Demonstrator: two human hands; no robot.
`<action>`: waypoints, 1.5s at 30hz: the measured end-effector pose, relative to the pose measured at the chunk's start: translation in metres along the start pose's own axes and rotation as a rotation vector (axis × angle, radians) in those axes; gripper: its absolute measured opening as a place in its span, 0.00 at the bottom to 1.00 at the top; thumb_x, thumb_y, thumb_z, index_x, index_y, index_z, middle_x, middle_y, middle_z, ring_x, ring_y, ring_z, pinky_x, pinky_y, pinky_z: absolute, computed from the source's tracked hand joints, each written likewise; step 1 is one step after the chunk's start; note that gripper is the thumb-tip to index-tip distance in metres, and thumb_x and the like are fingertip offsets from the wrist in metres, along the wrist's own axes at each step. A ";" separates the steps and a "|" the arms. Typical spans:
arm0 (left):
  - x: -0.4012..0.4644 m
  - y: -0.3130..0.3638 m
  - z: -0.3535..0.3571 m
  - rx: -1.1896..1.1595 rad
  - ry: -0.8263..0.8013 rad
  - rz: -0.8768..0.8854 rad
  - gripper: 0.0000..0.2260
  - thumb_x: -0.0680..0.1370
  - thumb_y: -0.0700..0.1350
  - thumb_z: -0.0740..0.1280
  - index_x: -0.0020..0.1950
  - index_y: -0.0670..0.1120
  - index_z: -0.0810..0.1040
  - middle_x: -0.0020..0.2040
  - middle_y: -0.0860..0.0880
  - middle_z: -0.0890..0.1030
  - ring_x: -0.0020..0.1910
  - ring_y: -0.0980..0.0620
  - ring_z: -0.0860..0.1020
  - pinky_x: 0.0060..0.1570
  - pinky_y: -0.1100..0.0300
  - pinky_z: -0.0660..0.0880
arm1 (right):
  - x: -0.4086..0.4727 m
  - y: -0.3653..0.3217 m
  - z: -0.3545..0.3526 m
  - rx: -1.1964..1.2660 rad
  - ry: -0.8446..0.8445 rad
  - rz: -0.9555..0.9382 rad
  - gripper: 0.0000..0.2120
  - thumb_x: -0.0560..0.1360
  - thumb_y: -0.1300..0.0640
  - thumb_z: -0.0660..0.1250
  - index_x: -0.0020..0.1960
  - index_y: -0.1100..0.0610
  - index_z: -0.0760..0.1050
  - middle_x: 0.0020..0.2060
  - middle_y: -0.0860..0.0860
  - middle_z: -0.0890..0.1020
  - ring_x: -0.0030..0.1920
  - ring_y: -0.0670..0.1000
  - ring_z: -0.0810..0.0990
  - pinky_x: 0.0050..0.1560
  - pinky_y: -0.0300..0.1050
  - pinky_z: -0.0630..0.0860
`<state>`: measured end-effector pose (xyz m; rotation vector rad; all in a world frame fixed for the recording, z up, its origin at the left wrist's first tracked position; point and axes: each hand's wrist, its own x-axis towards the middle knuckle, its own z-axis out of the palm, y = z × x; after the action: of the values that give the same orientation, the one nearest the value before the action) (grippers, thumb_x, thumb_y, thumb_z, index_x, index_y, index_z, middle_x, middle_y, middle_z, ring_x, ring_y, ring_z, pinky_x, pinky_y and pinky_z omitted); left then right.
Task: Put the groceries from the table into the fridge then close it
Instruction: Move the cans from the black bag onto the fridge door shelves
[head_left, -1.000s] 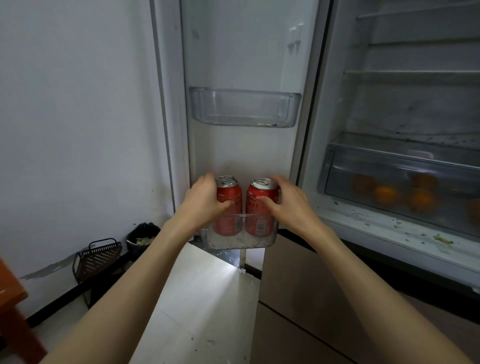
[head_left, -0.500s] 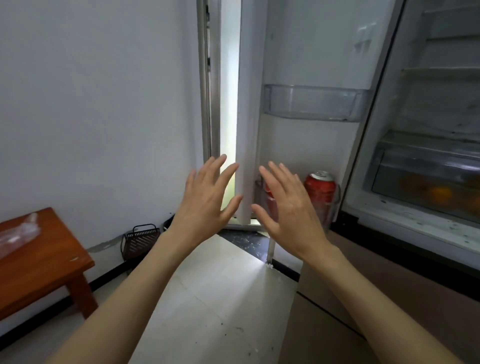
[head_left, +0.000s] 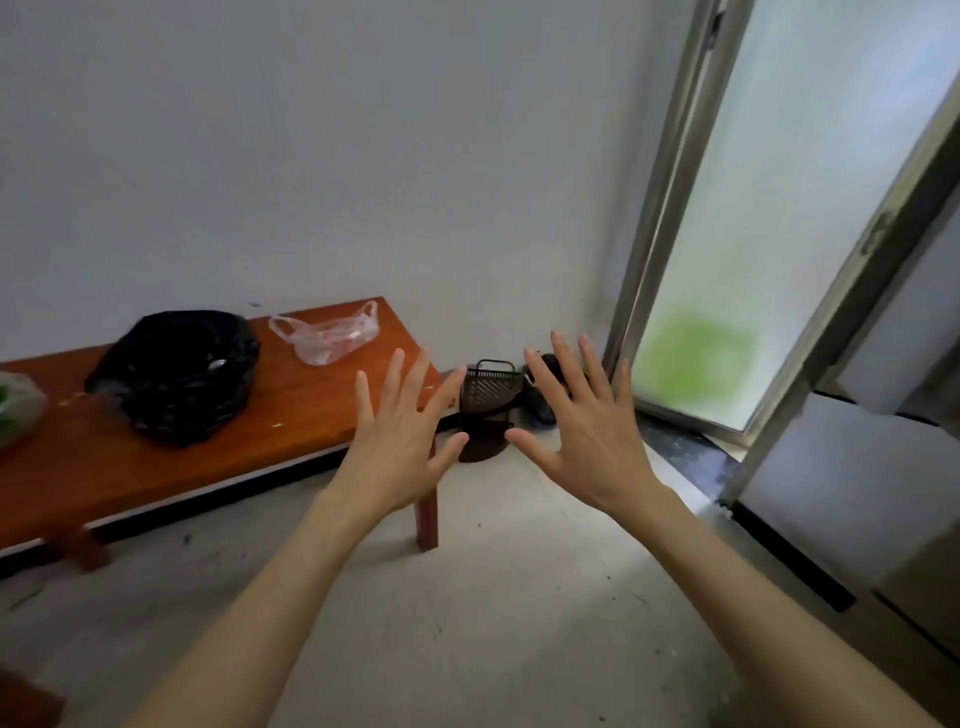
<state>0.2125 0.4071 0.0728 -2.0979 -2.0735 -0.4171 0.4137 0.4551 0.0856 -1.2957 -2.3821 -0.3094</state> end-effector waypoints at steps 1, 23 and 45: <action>-0.011 -0.020 0.001 0.003 -0.016 -0.045 0.31 0.78 0.60 0.54 0.75 0.60 0.38 0.76 0.49 0.35 0.74 0.46 0.32 0.69 0.39 0.34 | 0.008 -0.019 0.009 0.013 -0.017 -0.020 0.36 0.72 0.33 0.50 0.74 0.49 0.55 0.75 0.54 0.58 0.74 0.59 0.55 0.68 0.68 0.52; -0.063 -0.340 0.059 -0.017 -0.202 -0.611 0.30 0.79 0.60 0.51 0.76 0.57 0.40 0.77 0.47 0.38 0.75 0.45 0.35 0.71 0.41 0.37 | 0.196 -0.257 0.221 0.323 -0.298 -0.235 0.38 0.72 0.28 0.43 0.75 0.45 0.39 0.76 0.50 0.42 0.75 0.53 0.36 0.71 0.58 0.36; 0.103 -0.642 0.130 -0.264 -0.329 -0.413 0.23 0.81 0.55 0.52 0.76 0.52 0.56 0.78 0.49 0.46 0.76 0.47 0.38 0.73 0.50 0.40 | 0.402 -0.412 0.387 0.514 -0.423 -0.108 0.37 0.71 0.31 0.39 0.76 0.48 0.47 0.76 0.48 0.47 0.74 0.47 0.37 0.72 0.50 0.35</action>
<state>-0.4166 0.5602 -0.0699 -1.9698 -2.8004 -0.4422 -0.2225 0.6792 -0.0765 -1.0615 -2.6230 0.5707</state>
